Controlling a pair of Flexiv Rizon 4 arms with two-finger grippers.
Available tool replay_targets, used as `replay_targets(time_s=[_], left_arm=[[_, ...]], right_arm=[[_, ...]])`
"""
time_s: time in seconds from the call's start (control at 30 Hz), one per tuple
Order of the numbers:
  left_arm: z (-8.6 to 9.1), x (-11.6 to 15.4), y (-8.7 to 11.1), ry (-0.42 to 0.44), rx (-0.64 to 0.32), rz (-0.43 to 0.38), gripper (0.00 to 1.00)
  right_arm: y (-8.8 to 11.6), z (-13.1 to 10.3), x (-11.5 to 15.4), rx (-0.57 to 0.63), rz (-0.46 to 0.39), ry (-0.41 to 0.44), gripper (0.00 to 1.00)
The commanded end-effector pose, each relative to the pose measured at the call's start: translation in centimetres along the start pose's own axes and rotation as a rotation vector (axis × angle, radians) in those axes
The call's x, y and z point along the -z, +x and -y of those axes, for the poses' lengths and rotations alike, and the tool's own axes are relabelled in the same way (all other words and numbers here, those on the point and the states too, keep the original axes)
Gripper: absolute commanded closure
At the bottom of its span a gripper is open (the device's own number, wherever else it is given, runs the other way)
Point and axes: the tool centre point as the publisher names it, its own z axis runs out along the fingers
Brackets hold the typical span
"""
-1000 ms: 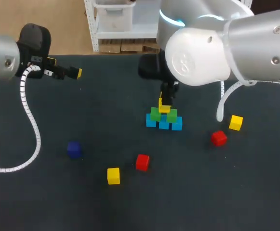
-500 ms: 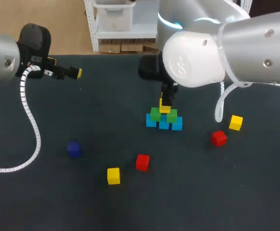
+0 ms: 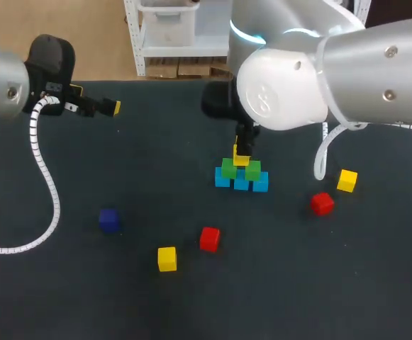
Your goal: Place the blue cubes, place green cubes on the blue cubes, place the yellow cubes on the green cubes, then place the red cubes on the yellow cubes, and place purple cube on the red cubes.
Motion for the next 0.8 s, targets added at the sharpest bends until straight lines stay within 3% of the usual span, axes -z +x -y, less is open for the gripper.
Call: replay_targets(time_s=[0.03,0.27,0.67,0.73,0.77,0.8], left_arm=[[-0.26,0.03,0.09,0.012,-0.002,0.004,0.0],[-0.26,0.03,0.09,0.012,-0.002,0.004,0.0],[-0.26,0.03,0.09,0.012,-0.002,0.004,0.0],[-0.26,0.03,0.09,0.012,-0.002,0.004,0.0],[-0.26,0.03,0.09,0.012,-0.002,0.004,0.0],[-0.26,0.03,0.09,0.012,-0.002,0.004,0.0]], right_arm=[[-0.1,0.12,-0.02,-0.001,-0.001,0.001,0.69],[-0.17,0.12,-0.18,-0.003,-0.007,0.007,0.58],[-0.02,0.23,0.02,-0.009,-0.001,0.007,0.49],[0.03,0.29,0.21,-0.01,0.002,0.007,0.38],[0.1,0.34,0.33,-0.011,0.003,0.008,0.28],[0.19,0.36,0.43,-0.011,0.003,0.008,0.26]])
